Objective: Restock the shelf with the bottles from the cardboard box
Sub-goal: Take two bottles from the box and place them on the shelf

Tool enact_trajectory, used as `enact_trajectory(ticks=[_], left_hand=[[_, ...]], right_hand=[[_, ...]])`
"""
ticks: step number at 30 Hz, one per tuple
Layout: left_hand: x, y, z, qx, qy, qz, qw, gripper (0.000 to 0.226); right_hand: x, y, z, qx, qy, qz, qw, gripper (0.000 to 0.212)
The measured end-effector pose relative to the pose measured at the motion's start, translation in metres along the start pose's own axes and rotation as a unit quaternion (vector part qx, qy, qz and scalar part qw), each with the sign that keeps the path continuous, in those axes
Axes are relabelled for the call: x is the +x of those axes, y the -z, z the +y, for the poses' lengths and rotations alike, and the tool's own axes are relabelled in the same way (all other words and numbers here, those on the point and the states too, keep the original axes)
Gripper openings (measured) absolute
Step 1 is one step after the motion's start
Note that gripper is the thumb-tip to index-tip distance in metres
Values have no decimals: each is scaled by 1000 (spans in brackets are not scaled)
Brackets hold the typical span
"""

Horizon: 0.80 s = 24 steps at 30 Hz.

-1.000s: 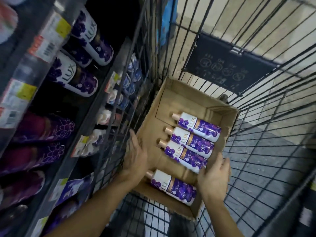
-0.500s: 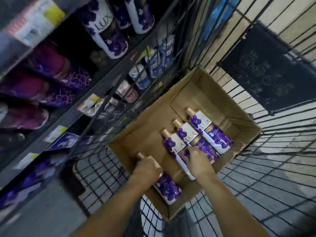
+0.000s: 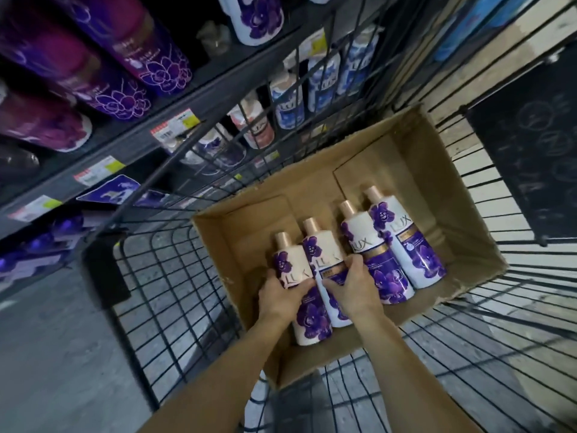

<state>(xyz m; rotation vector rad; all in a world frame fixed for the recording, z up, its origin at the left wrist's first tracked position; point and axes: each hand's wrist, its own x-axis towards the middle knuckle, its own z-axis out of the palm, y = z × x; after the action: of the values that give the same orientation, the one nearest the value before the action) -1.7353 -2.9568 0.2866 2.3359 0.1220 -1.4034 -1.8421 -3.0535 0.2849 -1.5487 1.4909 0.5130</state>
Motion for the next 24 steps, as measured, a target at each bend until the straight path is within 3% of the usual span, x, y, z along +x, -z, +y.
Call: enact_trajectory(ticks=[5, 11, 18, 24], left_hand=[[4, -2, -1, 1, 9, -20, 1000, 54], [-6, 10, 8, 13, 7, -38, 999, 51], [-67, 62, 51, -6, -142, -17, 990, 57], [-147, 134, 99, -24, -279, 30, 960, 61]], right_hand=[[6, 6, 6, 1, 18, -30, 999, 66], [-6, 17, -2, 48, 22, -65, 996, 59], [-64, 69, -40, 127, 109, 7, 986, 61], [-150, 128, -103, 186, 216, 113, 952, 56]])
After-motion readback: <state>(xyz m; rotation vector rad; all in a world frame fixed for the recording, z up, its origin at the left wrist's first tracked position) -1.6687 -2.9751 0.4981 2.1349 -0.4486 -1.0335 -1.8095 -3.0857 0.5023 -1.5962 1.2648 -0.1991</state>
